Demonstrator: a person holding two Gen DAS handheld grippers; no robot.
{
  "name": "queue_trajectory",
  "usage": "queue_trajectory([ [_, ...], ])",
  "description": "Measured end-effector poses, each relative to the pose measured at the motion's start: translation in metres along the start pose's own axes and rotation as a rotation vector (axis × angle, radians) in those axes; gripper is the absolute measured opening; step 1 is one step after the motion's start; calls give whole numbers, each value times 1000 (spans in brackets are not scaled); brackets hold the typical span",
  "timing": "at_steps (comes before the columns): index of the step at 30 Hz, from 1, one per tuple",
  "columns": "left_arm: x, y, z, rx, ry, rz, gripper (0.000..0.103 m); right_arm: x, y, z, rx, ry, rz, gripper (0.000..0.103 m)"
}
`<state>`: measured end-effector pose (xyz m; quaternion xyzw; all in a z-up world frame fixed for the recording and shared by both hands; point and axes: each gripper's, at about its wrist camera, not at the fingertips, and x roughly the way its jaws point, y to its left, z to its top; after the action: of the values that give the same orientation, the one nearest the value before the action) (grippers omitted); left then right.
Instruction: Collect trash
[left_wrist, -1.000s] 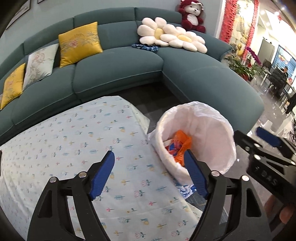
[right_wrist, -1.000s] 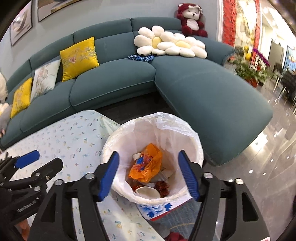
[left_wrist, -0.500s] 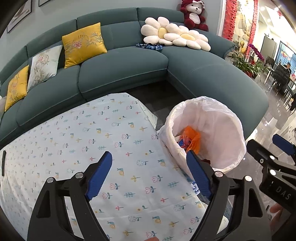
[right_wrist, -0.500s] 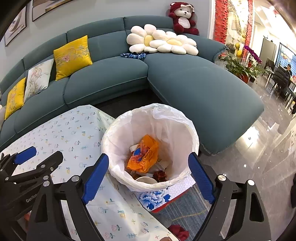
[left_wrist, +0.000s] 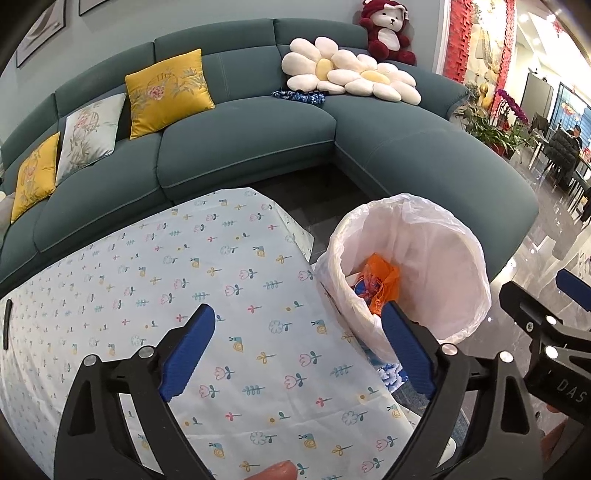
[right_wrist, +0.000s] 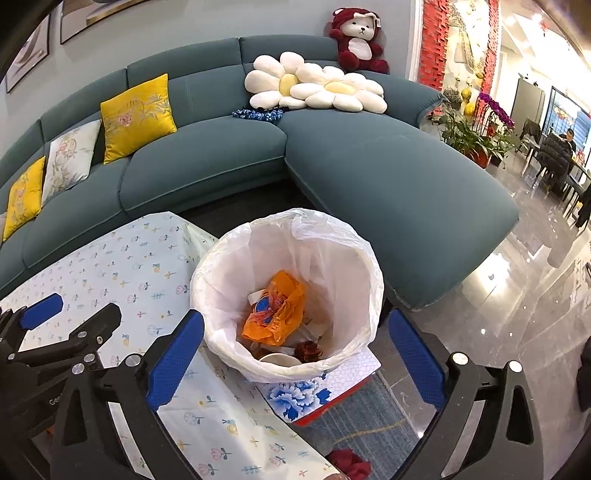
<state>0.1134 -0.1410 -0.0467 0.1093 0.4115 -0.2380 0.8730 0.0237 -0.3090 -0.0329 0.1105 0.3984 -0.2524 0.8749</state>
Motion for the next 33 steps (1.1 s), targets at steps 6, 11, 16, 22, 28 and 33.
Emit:
queue_trajectory([
  [6,-2,-1,-1,4,-17,19,87,1,-1,-4,-7,0,-2,96],
  [11,-1,0,-2,1,-11,19,87,0,2,-6,-18,2,-1,96],
  [16,-1,0,-3,-3,-7,24,87,0,5,-6,-31,6,1,96],
  [22,0,1,-3,-10,-4,30,87,-1,10,-7,-45,13,7,96],
  [28,0,1,-5,-14,0,45,87,-2,13,-8,-55,18,11,96],
  [33,-1,1,-5,-17,-1,50,87,-1,15,-8,-59,17,7,96],
])
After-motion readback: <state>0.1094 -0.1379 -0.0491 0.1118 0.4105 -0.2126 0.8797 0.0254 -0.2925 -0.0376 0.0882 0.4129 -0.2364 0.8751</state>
